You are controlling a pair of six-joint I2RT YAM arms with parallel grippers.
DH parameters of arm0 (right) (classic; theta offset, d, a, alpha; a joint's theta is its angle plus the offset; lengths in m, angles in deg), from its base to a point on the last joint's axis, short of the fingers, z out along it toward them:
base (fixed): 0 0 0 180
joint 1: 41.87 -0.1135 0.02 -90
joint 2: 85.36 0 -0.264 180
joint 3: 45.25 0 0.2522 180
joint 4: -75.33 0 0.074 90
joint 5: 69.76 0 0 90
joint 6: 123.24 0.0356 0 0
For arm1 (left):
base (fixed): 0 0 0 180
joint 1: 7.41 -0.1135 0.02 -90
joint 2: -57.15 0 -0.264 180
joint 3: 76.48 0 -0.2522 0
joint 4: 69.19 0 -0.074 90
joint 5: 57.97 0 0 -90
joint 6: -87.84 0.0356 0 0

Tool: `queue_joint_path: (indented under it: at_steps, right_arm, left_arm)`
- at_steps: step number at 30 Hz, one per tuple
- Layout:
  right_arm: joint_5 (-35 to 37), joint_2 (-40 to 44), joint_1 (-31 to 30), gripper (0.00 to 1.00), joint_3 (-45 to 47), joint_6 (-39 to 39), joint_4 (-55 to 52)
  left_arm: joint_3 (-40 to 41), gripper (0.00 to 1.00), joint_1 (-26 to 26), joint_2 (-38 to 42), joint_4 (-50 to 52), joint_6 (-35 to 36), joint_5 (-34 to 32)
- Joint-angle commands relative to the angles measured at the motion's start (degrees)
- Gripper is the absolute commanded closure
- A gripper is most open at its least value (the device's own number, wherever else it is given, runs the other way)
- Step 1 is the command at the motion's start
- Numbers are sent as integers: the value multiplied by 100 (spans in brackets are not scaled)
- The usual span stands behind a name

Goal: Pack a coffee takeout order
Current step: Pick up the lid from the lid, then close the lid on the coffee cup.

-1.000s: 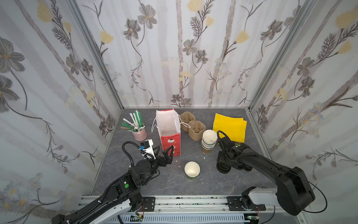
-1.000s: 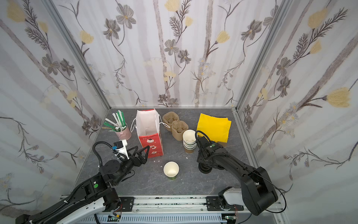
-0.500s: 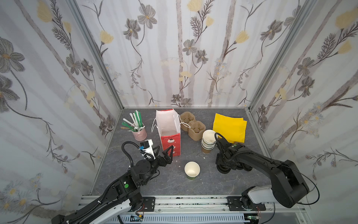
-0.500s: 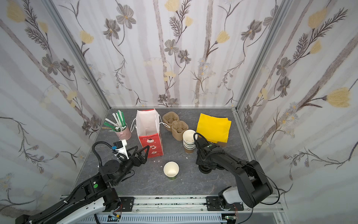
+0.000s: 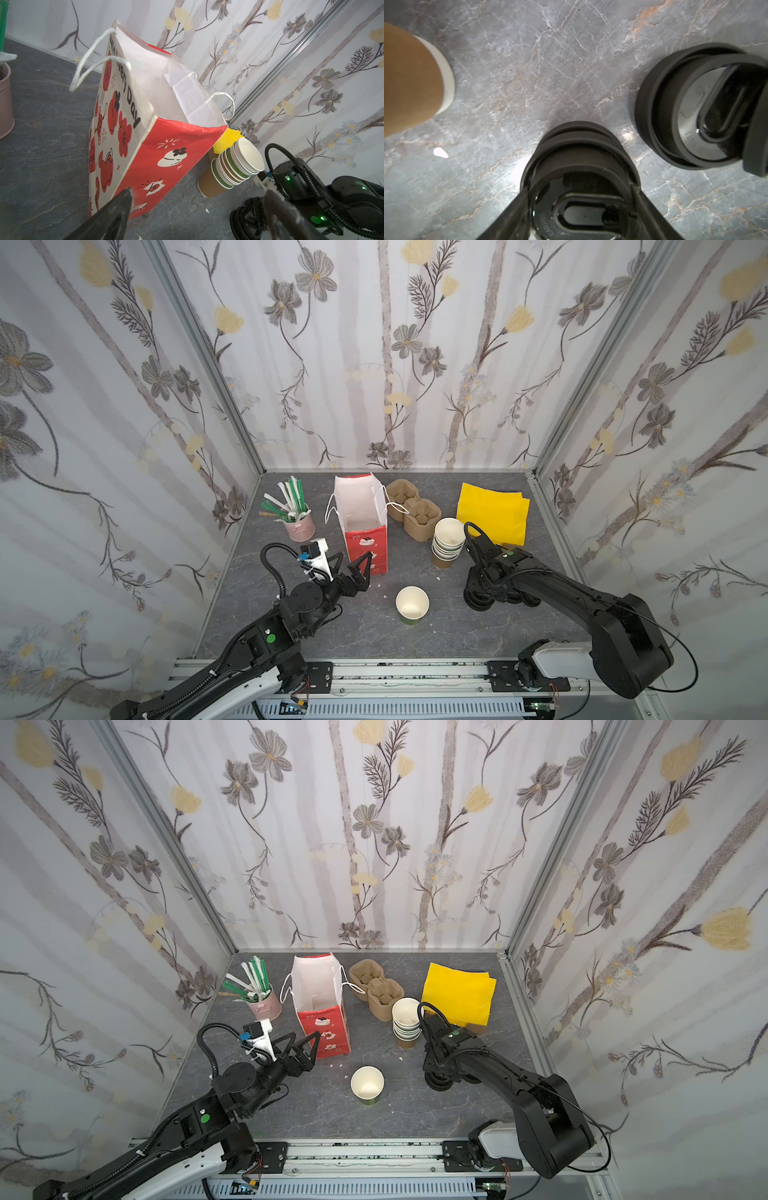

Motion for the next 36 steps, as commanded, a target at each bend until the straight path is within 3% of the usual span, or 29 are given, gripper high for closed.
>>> queue_joint_path:
  at_steps: [1, 13, 18, 25, 30, 36]
  right_arm:
    - [144, 172, 15, 33, -59, 135, -148]
    - [741, 1515, -304, 31, -858, -44, -1095]
    - [1587, 1481, -1312, 31, -1862, 121, -1998]
    - [2117, 1141, -3036, 29, -2664, 215, -2686]
    - [1982, 798, -4048, 29, -3129, -459, -2350]
    - [951, 171, -4247, 29, -3277, -1738, -1522]
  left_arm:
    - [-64, 0, -8, -33, -109, -35, 21]
    - [30, 0, -8, -187, -109, -335, 272]
    - [163, 0, -8, -146, -101, -515, 425]
    - [349, 0, -8, -47, -100, -793, 432]
    - [543, 0, -8, 22, -100, -1083, 461]
    - [858, 0, -8, 432, -83, -1363, 359]
